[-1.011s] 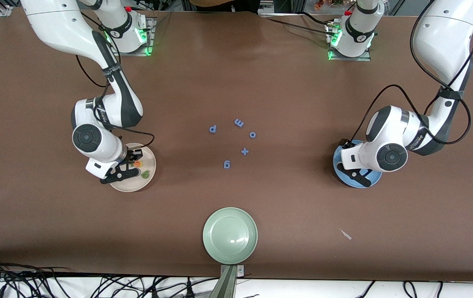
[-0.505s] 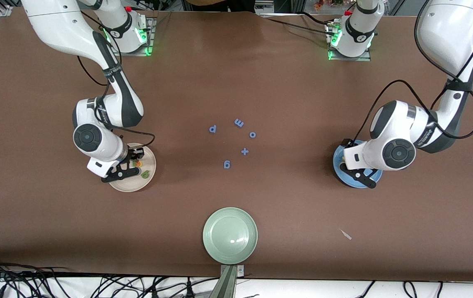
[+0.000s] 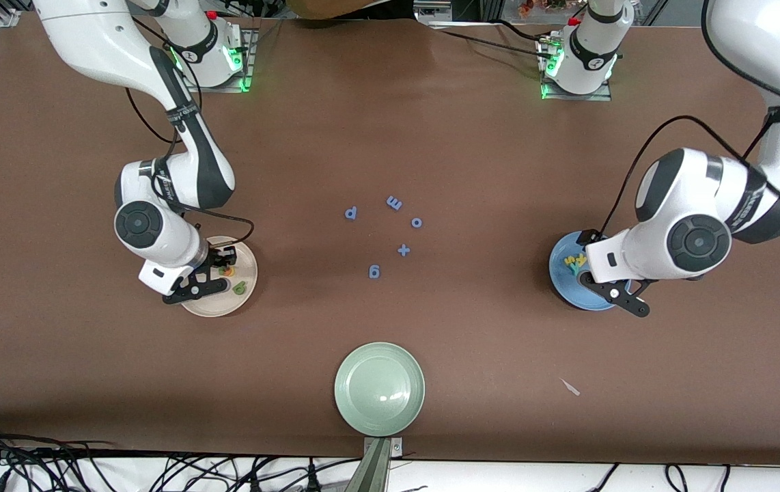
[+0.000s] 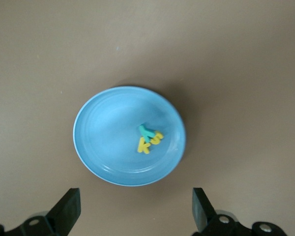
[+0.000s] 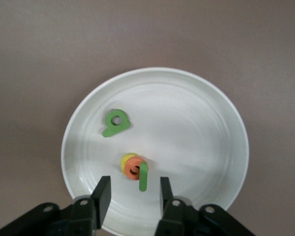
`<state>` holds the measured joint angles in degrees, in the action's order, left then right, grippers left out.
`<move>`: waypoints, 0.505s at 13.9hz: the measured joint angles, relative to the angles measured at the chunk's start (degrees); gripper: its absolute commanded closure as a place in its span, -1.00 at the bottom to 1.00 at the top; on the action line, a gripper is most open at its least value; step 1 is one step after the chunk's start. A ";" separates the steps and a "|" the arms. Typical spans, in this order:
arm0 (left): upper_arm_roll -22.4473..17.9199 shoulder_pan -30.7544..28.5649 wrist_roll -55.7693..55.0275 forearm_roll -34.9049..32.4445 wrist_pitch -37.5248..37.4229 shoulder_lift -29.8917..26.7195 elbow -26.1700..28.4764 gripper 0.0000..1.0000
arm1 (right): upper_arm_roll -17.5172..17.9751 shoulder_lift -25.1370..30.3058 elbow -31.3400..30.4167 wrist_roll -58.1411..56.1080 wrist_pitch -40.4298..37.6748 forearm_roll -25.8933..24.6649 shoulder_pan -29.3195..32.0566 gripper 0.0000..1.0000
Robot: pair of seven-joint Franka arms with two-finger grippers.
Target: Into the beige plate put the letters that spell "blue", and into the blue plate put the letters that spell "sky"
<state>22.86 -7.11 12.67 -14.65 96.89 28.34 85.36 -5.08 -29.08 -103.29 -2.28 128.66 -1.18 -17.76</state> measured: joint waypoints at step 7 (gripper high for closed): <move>-16.51 14.86 -0.81 11.35 -6.20 -12.62 -0.33 -1.00 | 0.03 16.99 1.38 -0.10 -13.76 0.00 -0.22 -1.00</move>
<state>6.35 7.75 11.87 -3.30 90.69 15.72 85.03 -5.05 -12.09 -101.90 -2.38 114.90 -1.18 -17.98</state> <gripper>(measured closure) 0.000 0.000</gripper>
